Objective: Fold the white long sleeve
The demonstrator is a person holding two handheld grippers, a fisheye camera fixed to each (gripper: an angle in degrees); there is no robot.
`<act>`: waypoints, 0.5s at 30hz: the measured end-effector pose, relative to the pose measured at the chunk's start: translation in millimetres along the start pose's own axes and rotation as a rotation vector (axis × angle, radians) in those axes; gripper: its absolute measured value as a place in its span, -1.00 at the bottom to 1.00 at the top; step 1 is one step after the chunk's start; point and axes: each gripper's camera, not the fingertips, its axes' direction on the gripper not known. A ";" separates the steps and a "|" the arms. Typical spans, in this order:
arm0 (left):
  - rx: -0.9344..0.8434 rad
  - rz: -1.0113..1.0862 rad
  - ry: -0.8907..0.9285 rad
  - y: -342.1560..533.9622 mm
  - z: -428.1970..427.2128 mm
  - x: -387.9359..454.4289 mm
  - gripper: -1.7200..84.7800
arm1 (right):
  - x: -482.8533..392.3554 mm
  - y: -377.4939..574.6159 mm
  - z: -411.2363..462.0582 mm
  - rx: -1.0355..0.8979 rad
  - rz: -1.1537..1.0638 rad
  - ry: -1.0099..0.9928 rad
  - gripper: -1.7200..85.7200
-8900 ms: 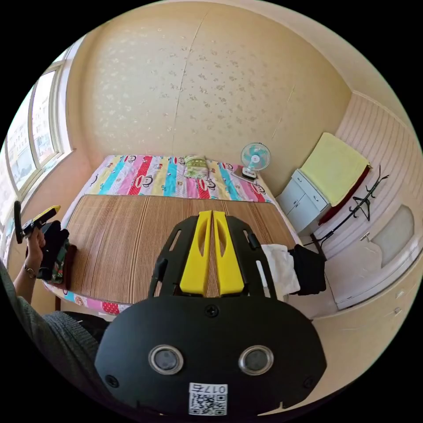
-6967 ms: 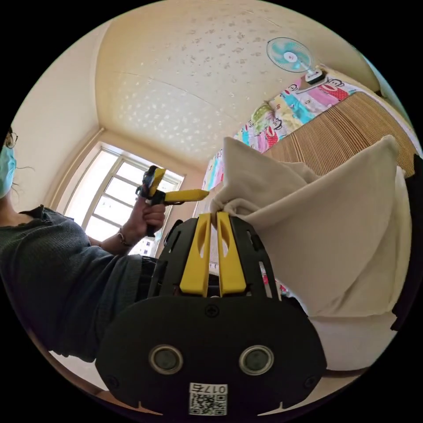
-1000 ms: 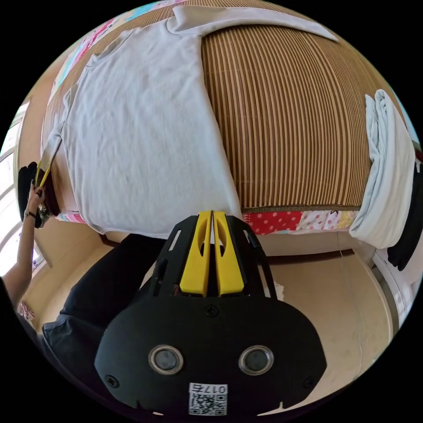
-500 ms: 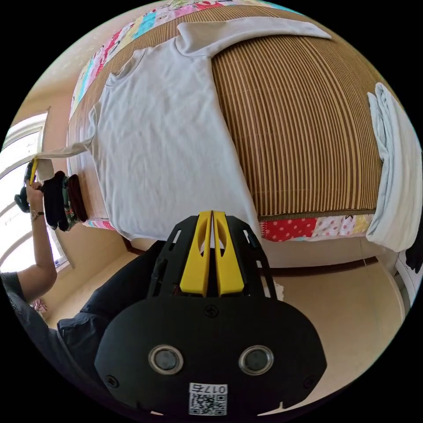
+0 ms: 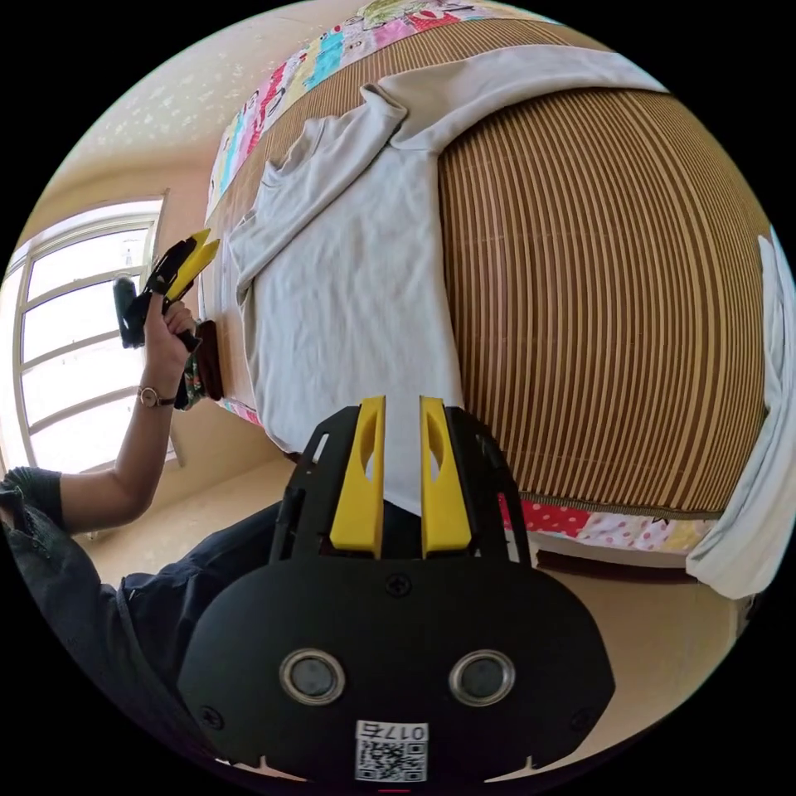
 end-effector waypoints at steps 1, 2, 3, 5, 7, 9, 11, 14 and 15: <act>0.012 -0.027 -0.035 -1.4 -1.1 -7.1 -0.66 | 13.6 -6.7 -7.3 0.021 0.016 -0.032 -0.80; 0.019 -0.058 -0.089 -5.4 1.8 -17.6 -0.63 | 19.9 -10.5 -11.4 0.037 0.024 -0.052 -0.80; -0.011 -0.063 -0.125 -11.1 12.7 -24.1 -0.61 | 31.3 -19.1 -19.4 0.072 0.038 -0.099 -0.80; -0.120 -0.040 -0.157 -20.5 39.8 -27.7 -0.64 | 44.8 -34.1 -29.8 0.118 0.052 -0.172 -0.80; -0.262 0.025 -0.215 -27.3 66.6 -26.3 -0.77 | 56.8 -52.8 -41.1 0.156 0.065 -0.226 -0.79; -0.282 0.092 -0.160 -35.8 61.3 -27.3 -0.85 | 66.8 -62.9 -50.7 0.185 0.068 -0.251 -0.78; -0.209 0.075 0.017 -36.6 41.9 -46.6 -0.87 | 82.1 -70.3 -64.3 0.230 0.075 -0.256 -0.76; -0.104 -0.185 0.234 -15.9 28.2 -119.3 -0.87 | 127.7 -80.1 -104.7 0.396 0.177 -0.227 -0.74; -0.041 -0.286 0.255 -0.4 22.2 -143.1 -0.86 | 148.8 -84.1 -120.0 0.474 0.218 -0.247 -0.73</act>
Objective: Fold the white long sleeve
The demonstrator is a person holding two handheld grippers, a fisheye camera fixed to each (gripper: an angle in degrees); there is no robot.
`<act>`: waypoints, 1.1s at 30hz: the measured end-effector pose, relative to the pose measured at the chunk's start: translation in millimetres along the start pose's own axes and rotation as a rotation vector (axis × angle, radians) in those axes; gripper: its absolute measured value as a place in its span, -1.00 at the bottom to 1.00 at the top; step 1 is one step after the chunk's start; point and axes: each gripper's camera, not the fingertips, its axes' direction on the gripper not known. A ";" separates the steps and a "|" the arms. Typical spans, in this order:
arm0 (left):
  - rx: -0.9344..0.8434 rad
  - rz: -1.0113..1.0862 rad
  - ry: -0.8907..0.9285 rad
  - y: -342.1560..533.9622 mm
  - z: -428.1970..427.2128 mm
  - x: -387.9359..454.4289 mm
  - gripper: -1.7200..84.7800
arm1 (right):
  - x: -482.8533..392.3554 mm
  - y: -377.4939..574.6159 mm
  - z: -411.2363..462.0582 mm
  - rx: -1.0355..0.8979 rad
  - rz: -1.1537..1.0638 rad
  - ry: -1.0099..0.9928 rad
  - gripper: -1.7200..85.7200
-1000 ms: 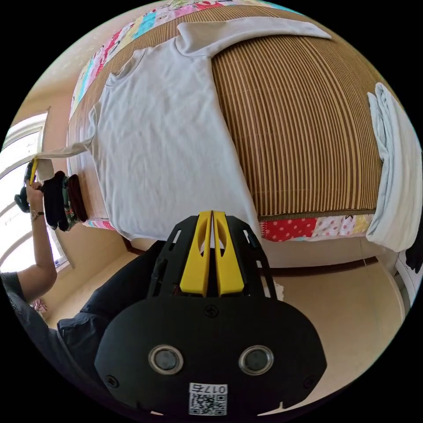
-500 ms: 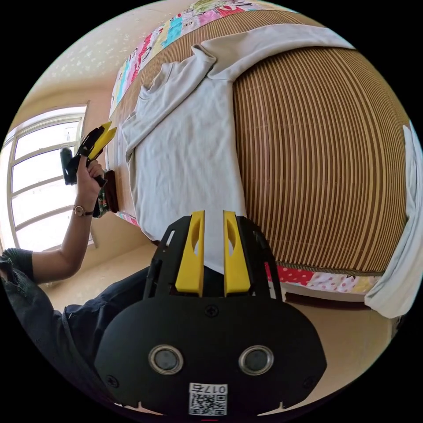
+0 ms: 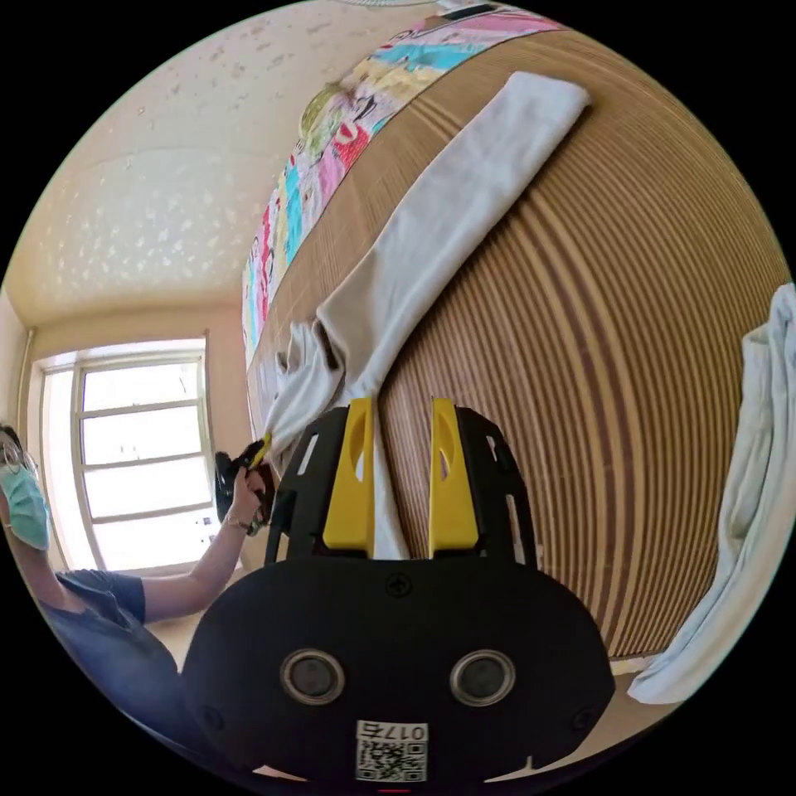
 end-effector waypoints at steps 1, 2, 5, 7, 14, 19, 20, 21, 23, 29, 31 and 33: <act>0.036 -0.025 0.012 5.4 -5.1 -8.3 -0.85 | 16.5 -15.5 -11.3 0.064 0.054 -0.012 -0.73; 0.084 -0.056 0.023 16.4 -10.9 -16.9 -0.81 | 24.5 -22.6 -15.8 0.094 0.084 -0.017 -0.72; 0.163 -0.094 -0.045 49.3 -11.5 -3.5 -0.73 | 57.6 -53.0 -24.9 0.201 0.203 -0.081 -0.71; 0.206 -0.086 -0.113 70.3 -10.4 18.0 -0.71 | 71.5 -69.0 -16.5 0.227 0.270 -0.136 -0.71; 0.342 -0.110 -0.112 142.2 -12.3 68.5 -0.70 | 70.1 -61.6 -8.8 0.415 0.426 -0.462 -0.86; 0.309 -0.108 -0.044 161.9 -27.1 59.6 -0.69 | -71.1 0.1 -55.7 0.556 0.013 -0.297 -0.89; 0.288 -0.101 -0.048 165.3 -31.1 57.8 -0.69 | -94.9 10.2 -57.8 0.571 -0.056 -0.237 -0.89; 0.267 -0.092 -0.043 170.1 -33.5 56.0 -0.69 | -144.4 31.2 -54.8 0.591 -0.197 -0.140 -0.89; 0.212 -0.067 -0.019 177.8 -31.0 55.0 -0.69 | -219.4 63.6 -31.0 0.589 -0.422 -0.045 -0.89; 0.238 -0.084 0.076 210.3 -47.6 31.5 -0.67 | -366.4 140.2 182.4 0.103 -0.850 -0.145 -0.89; 0.283 -0.132 0.118 218.5 -57.8 14.5 -0.67 | -366.8 165.8 284.2 -0.226 -0.883 -0.002 -0.89; 0.315 -0.154 0.137 219.9 -69.5 -0.7 -0.65 | -343.5 172.9 319.8 -0.349 -0.779 0.074 -0.89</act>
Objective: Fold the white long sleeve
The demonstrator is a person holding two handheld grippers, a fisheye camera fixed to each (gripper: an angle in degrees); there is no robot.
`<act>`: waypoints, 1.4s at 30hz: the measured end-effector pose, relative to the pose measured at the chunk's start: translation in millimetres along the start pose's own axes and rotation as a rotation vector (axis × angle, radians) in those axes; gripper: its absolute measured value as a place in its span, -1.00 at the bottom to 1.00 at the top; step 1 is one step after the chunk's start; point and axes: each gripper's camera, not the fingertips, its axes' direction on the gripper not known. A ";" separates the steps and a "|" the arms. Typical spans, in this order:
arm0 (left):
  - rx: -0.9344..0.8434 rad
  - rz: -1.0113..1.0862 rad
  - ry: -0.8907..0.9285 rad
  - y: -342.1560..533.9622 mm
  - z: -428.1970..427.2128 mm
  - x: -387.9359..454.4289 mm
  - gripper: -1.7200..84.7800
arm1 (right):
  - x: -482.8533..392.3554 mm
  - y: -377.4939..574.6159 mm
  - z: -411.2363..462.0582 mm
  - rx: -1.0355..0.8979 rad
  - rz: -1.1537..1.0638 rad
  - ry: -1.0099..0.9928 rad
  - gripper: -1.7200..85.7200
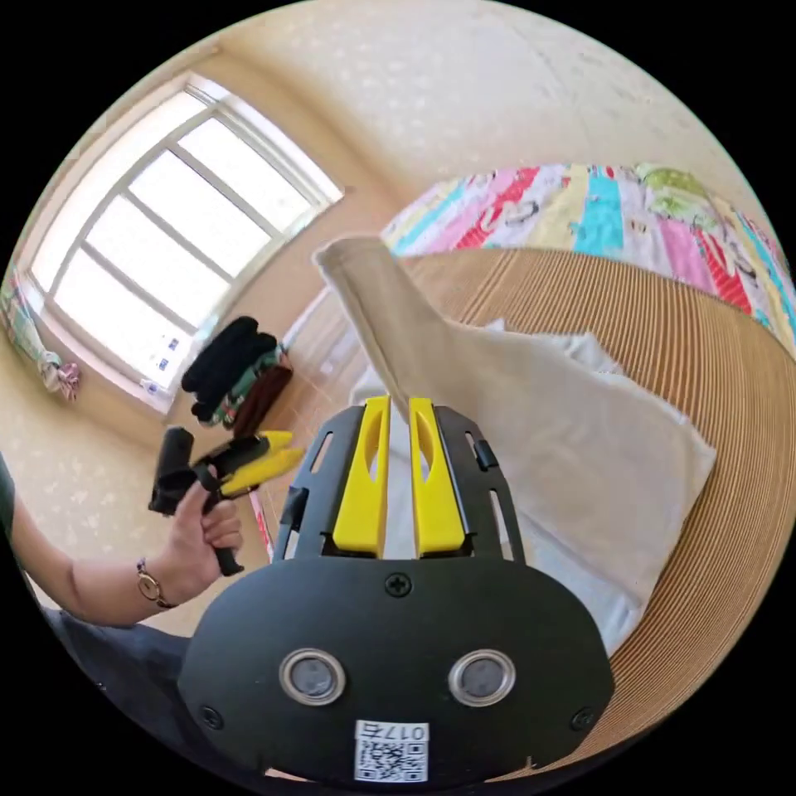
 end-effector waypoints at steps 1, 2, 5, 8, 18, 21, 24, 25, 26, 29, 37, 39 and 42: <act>0.005 0.014 -0.007 -2.8 -2.4 -0.4 -0.65 | 11.7 11.5 4.4 -0.011 0.052 -0.041 -0.90; 0.007 0.055 -0.038 -10.3 -5.1 1.4 -0.65 | 17.3 18.1 2.9 -0.005 0.072 -0.058 -0.90; -0.019 0.158 -0.117 -37.8 1.8 8.6 -0.65 | 43.5 52.7 -15.0 0.000 0.196 -0.003 -0.91; -0.026 0.198 -0.112 -74.3 20.9 10.9 -0.64 | 61.5 81.6 -35.3 -0.024 0.287 0.093 -0.91; -0.318 0.397 0.019 -130.7 57.1 34.3 -0.87 | 43.5 99.2 -70.4 0.051 0.457 0.075 -0.88; -0.263 0.366 -0.134 -118.5 20.3 14.2 -0.85 | 39.3 106.3 -68.3 0.016 0.492 0.175 -0.84; -0.343 0.217 -0.158 -111.9 6.0 -46.9 -0.73 | 51.0 120.4 -71.6 -0.029 0.540 0.184 -0.80; -0.357 0.199 -0.133 -109.6 1.3 -56.7 -0.68 | 53.4 127.0 -78.8 -0.032 0.537 0.195 -0.78; -0.380 0.209 -0.096 -101.9 -10.7 -69.1 -0.63 | 54.4 130.7 -82.6 -0.040 0.535 0.207 -0.78; -0.518 0.301 -0.200 -67.1 -35.1 -86.2 -0.62 | 61.5 153.2 -96.2 -0.142 0.526 0.276 -0.77; -0.838 0.183 -0.225 10.7 -72.0 -156.5 -0.65 | 86.2 215.9 -111.0 -0.335 0.630 0.224 -0.73; -0.929 0.220 -0.258 19.4 -60.3 -166.9 -0.63 | 92.7 222.0 -106.0 -0.376 0.634 0.178 -0.71; -1.069 0.324 -0.320 23.0 -37.4 -171.6 -0.62 | 105.6 228.1 -94.5 -0.473 0.630 0.151 -0.67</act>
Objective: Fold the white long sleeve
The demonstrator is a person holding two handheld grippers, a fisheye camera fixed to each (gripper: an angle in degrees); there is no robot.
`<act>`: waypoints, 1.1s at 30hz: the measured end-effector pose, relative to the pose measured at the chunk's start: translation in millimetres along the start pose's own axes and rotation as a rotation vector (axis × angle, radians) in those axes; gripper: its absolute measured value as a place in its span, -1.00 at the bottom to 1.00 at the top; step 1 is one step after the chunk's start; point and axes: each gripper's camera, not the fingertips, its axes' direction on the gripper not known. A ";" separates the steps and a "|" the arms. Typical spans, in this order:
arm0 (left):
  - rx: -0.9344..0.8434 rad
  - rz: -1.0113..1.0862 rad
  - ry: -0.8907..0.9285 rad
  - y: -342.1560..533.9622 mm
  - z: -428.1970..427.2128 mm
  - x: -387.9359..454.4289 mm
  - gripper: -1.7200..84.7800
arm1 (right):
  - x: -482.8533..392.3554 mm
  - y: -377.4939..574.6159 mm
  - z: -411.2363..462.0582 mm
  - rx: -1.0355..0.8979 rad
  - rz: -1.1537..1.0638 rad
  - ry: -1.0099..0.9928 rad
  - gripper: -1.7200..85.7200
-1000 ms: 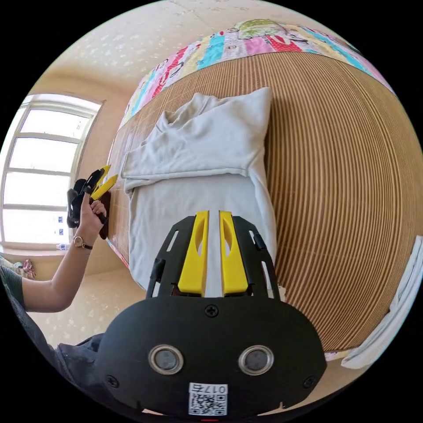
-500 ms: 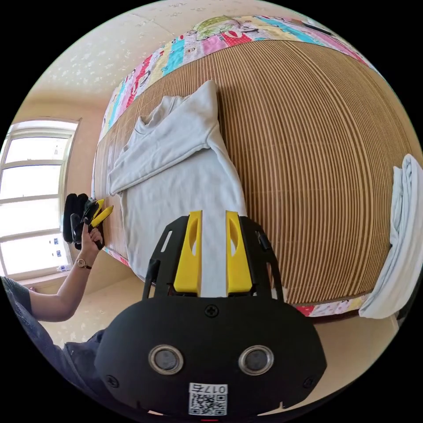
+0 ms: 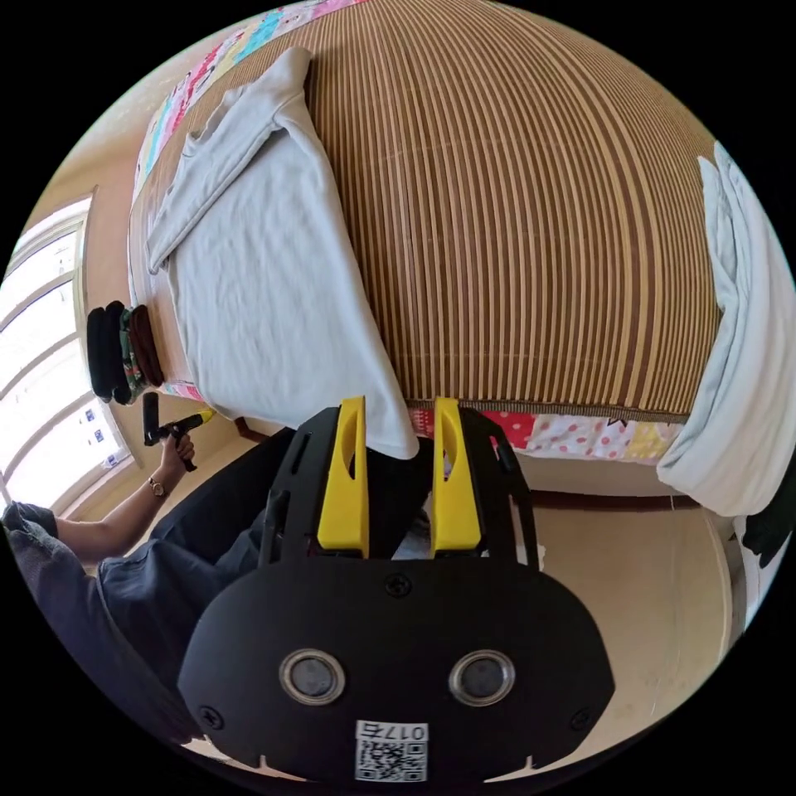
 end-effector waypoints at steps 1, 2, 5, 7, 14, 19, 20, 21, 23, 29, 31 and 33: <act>-0.030 0.016 -0.019 -4.0 2.4 -0.6 -0.64 | 5.4 -4.4 5.9 -0.053 0.012 0.015 -0.66; -0.113 0.053 -0.016 -12.2 9.1 -3.5 -0.72 | 8.0 -6.7 8.3 -0.082 0.022 0.020 -0.66; -0.291 0.190 0.245 -18.4 10.1 -14.3 -0.86 | 13.5 -13.9 8.9 -0.169 -0.007 0.010 -0.64; -0.298 0.204 0.303 -13.6 -7.1 -22.5 -0.86 | 21.2 -16.4 8.6 -0.201 -0.021 0.016 -0.63; -0.253 0.219 0.530 8.7 -57.2 -38.9 -0.86 | 64.7 -18.1 34.9 -0.203 -0.041 -0.061 -0.69; -0.220 0.199 0.659 39.2 -83.5 -47.6 -0.87 | 93.1 42.2 1.8 -0.126 -0.189 -0.443 -0.86; -0.214 0.204 0.703 51.4 -91.4 -48.8 -0.87 | 96.9 53.2 -4.0 -0.104 -0.200 -0.507 -0.87; -0.196 0.215 0.796 64.7 -100.3 -49.9 -0.87 | 107.9 75.6 -14.6 -0.058 -0.195 -0.677 -0.88; -0.116 0.243 1.005 82.8 -117.8 -51.7 -0.87 | 123.7 108.9 -32.5 0.094 -0.191 -0.941 -0.88; 0.374 0.305 1.255 65.3 -176.0 -64.2 -0.86 | 143.2 127.1 -46.5 0.642 -0.064 -1.322 -0.90; 0.492 0.254 1.257 32.0 -182.2 -73.4 -0.86 | 137.6 84.9 -32.0 0.729 0.047 -1.367 -0.90; 0.625 0.202 1.272 -19.8 -188.4 -85.0 -0.86 | 132.6 47.2 -24.2 0.793 0.098 -1.430 -0.90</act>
